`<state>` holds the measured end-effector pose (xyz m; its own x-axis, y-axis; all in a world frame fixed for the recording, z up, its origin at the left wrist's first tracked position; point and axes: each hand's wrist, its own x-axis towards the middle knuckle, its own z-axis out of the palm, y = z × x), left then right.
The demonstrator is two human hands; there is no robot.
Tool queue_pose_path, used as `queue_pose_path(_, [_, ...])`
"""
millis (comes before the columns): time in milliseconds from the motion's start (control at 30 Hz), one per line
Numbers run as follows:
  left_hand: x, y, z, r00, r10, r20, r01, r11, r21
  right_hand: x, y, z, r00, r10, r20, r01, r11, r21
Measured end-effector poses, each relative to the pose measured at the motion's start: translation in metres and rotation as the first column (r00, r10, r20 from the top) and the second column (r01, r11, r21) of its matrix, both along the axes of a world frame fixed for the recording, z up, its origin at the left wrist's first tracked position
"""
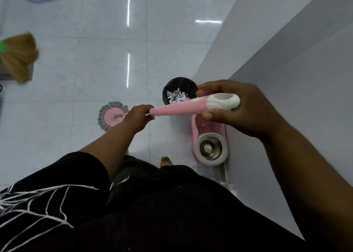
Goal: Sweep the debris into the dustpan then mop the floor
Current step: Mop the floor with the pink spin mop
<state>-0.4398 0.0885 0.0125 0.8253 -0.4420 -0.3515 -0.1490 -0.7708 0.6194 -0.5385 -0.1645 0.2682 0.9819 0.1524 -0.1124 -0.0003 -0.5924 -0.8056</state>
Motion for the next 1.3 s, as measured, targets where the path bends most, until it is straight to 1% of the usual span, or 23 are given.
queue_pose_path(67, [-0.004,-0.008,-0.004,1.000,-0.018,-0.018,0.019,1.000,0.014,-0.010,-0.007,0.014,0.998,0.063,0.014,-0.060,0.987,-0.152])
queue_pose_path(100, [-0.007,-0.013,-0.007,0.999,-0.027,-0.024,0.028,0.999,0.021,-0.013,-0.009,0.017,0.991,0.131,0.010,-0.123,0.954,-0.274])
queue_pose_path(133, [-0.011,-0.017,-0.010,0.999,-0.037,-0.026,0.038,0.999,0.031,-0.016,-0.008,0.019,0.974,0.225,-0.005,-0.205,0.881,-0.427])
queue_pose_path(167, [-0.014,-0.021,-0.013,0.999,-0.048,-0.025,0.049,0.998,0.046,-0.019,-0.005,0.018,0.943,0.330,-0.040,-0.288,0.752,-0.593])
queue_pose_path(200, [-0.017,-0.024,-0.015,0.998,-0.060,-0.023,0.062,0.996,0.064,-0.021,-0.003,0.016,0.903,0.420,-0.096,-0.351,0.588,-0.729])
queue_pose_path(233, [-0.020,-0.027,-0.017,0.997,-0.079,-0.021,0.081,0.993,0.086,-0.023,-0.001,0.014,0.861,0.482,-0.162,-0.394,0.430,-0.812])
queue_pose_path(267, [-0.022,-0.029,-0.020,0.994,-0.106,-0.019,0.108,0.988,0.109,-0.025,0.001,0.013,0.828,0.516,-0.220,-0.427,0.326,-0.843])
queue_pose_path(300, [-0.025,-0.029,-0.022,0.990,-0.137,-0.013,0.138,0.982,0.132,-0.028,0.002,0.012,0.802,0.535,-0.265,-0.458,0.267,-0.848])
queue_pose_path(367, [-0.028,-0.027,-0.027,0.986,-0.168,0.005,0.165,0.974,0.155,-0.031,0.001,0.009,0.757,0.579,-0.302,-0.496,0.208,-0.843])
queue_pose_path(500, [-0.035,-0.034,-0.029,0.984,-0.175,0.017,0.172,0.977,0.130,-0.039,-0.010,0.004,0.697,0.622,-0.357,-0.541,0.129,-0.831])
queue_pose_path(633, [-0.034,-0.020,-0.035,0.990,-0.137,0.015,0.135,0.986,0.093,-0.025,0.002,0.001,0.669,0.607,-0.428,-0.594,0.091,-0.800])
queue_pose_path(800, [-0.019,0.008,-0.035,0.999,-0.048,0.015,0.048,0.998,0.052,0.005,0.025,-0.003,0.637,0.647,-0.418,-0.599,0.075,-0.797])
queue_pose_path(933, [-0.001,0.050,-0.036,1.000,0.023,-0.005,-0.022,0.996,0.081,0.031,0.062,-0.015,0.594,0.666,-0.451,-0.652,0.071,-0.755])
queue_pose_path(1167, [0.033,0.129,-0.038,0.975,0.202,-0.091,-0.191,0.975,0.118,0.086,0.139,-0.030,0.503,0.762,-0.407,-0.647,0.021,-0.762])
queue_pose_path(1300, [0.054,0.177,-0.041,0.951,0.285,-0.116,-0.266,0.951,0.157,0.117,0.189,-0.039,0.471,0.785,-0.402,-0.666,0.017,-0.746])
